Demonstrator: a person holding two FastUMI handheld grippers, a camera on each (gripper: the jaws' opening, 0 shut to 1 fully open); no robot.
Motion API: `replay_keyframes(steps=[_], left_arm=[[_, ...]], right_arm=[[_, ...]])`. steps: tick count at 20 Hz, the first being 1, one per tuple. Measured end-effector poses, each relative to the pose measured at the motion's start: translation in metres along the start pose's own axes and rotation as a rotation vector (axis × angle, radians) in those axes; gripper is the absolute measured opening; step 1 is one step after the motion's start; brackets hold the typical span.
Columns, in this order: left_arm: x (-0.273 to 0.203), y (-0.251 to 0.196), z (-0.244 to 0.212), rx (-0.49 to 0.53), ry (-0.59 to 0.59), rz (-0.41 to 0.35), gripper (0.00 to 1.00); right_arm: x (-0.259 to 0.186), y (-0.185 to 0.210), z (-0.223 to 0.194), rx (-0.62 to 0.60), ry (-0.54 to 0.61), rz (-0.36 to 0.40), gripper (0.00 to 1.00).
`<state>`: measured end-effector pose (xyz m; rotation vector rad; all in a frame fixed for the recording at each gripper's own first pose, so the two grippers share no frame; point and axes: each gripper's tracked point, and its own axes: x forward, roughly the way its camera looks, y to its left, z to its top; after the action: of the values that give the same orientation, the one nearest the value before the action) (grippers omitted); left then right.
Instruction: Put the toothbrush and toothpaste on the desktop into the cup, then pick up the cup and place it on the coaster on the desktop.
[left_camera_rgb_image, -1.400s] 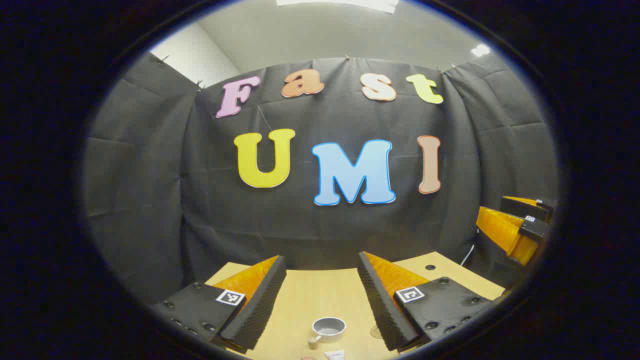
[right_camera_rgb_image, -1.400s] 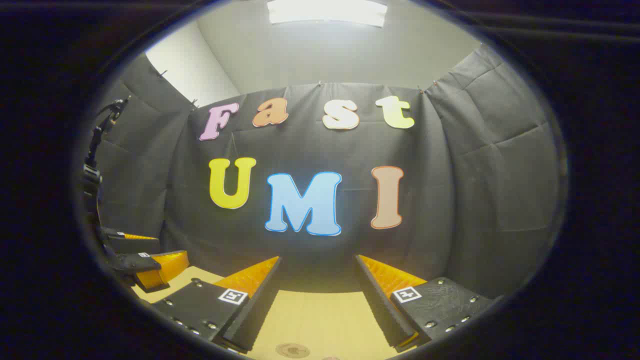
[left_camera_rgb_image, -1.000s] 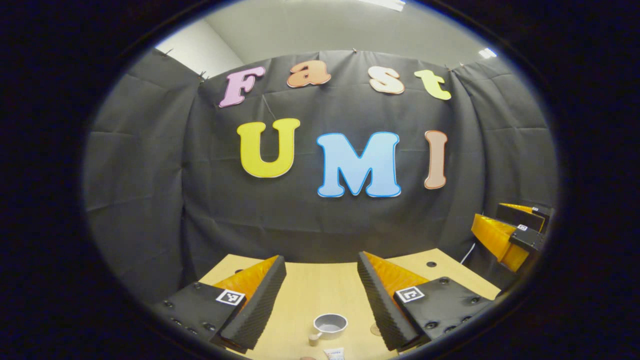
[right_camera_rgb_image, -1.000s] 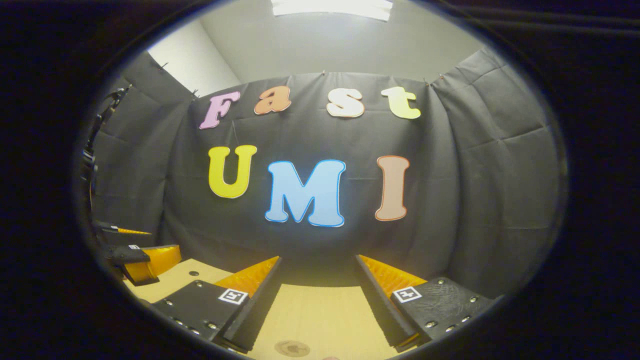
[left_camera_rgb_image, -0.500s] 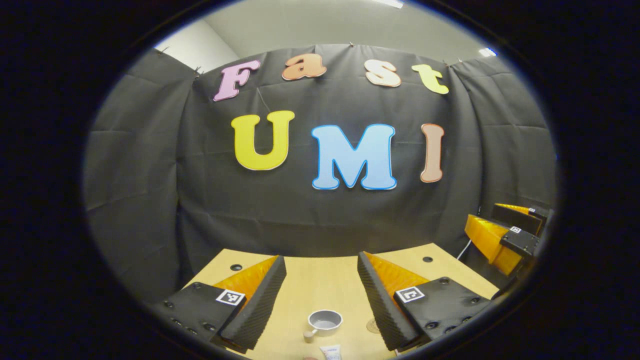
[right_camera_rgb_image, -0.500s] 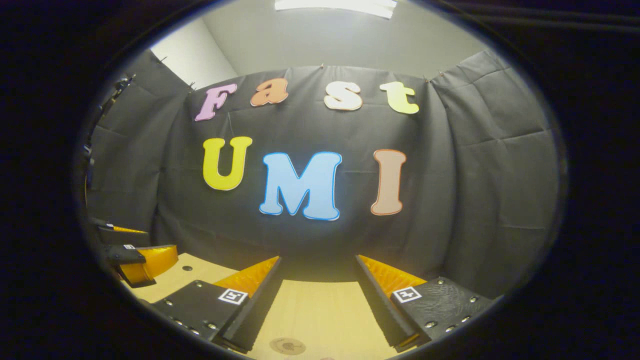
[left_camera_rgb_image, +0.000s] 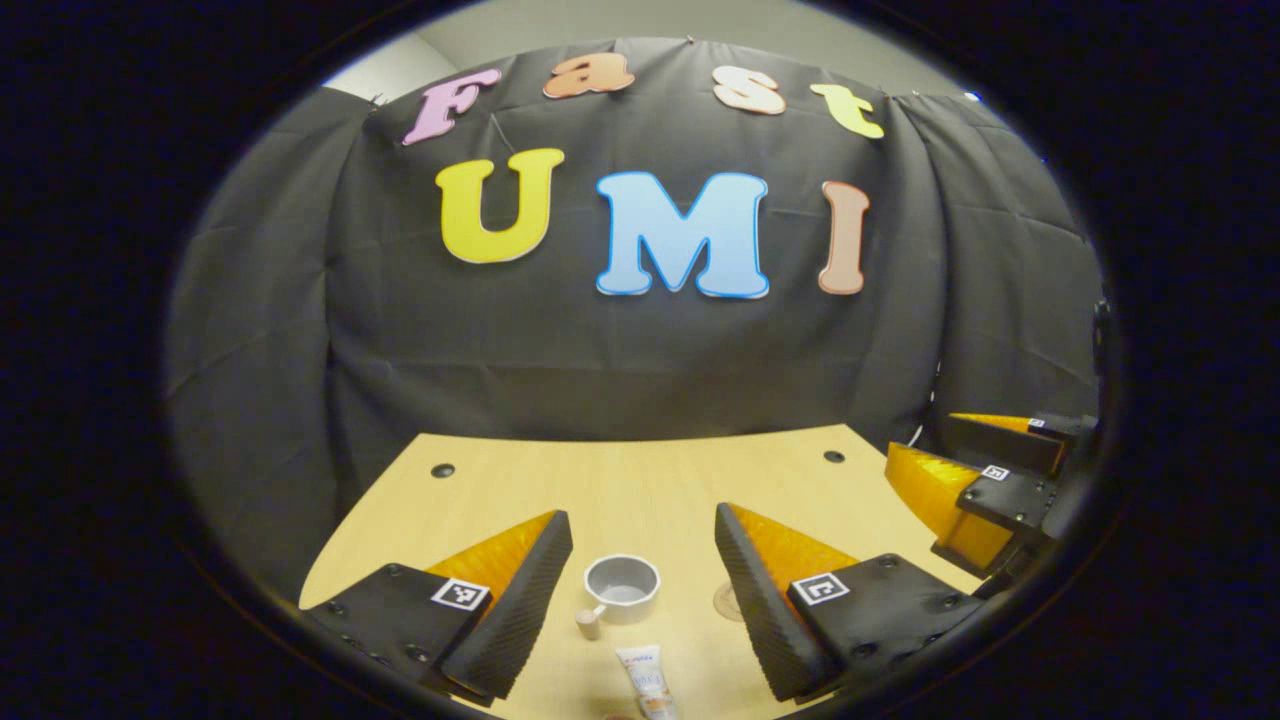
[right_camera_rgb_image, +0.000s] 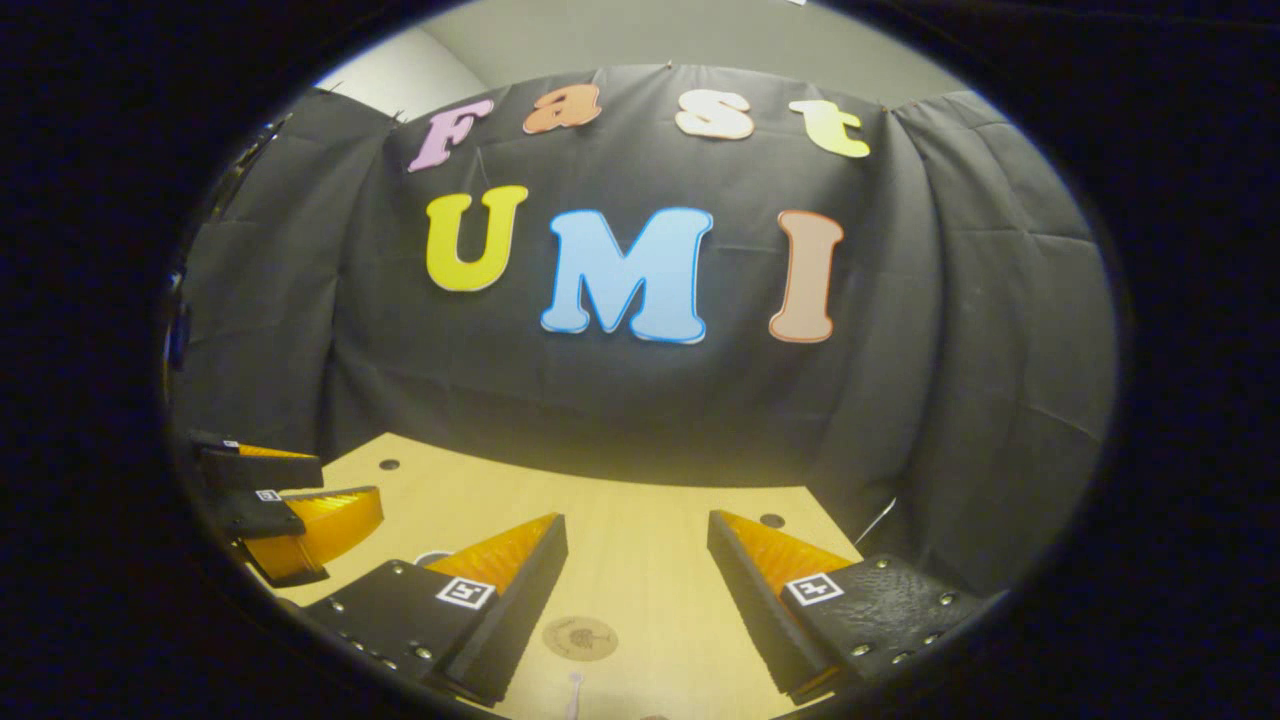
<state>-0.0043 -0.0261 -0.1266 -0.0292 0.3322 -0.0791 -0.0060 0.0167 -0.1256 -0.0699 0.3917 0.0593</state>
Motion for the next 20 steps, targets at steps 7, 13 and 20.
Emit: replay_keyframes(steps=[7, 13, 20], left_arm=[[0.013, -0.008, -0.098, 0.0, 0.215, -0.022, 0.94], [0.012, -0.002, -0.171, -0.063, 0.413, -0.018, 0.94], [0.006, 0.004, -0.237, -0.097, 0.623, -0.003, 0.96]], right_arm=[[0.002, 0.015, -0.099, 0.022, 0.295, 0.059, 0.9], [-0.008, 0.027, -0.169, 0.048, 0.521, 0.093, 0.9], [-0.018, 0.038, -0.23, 0.082, 0.724, 0.119, 0.9]])
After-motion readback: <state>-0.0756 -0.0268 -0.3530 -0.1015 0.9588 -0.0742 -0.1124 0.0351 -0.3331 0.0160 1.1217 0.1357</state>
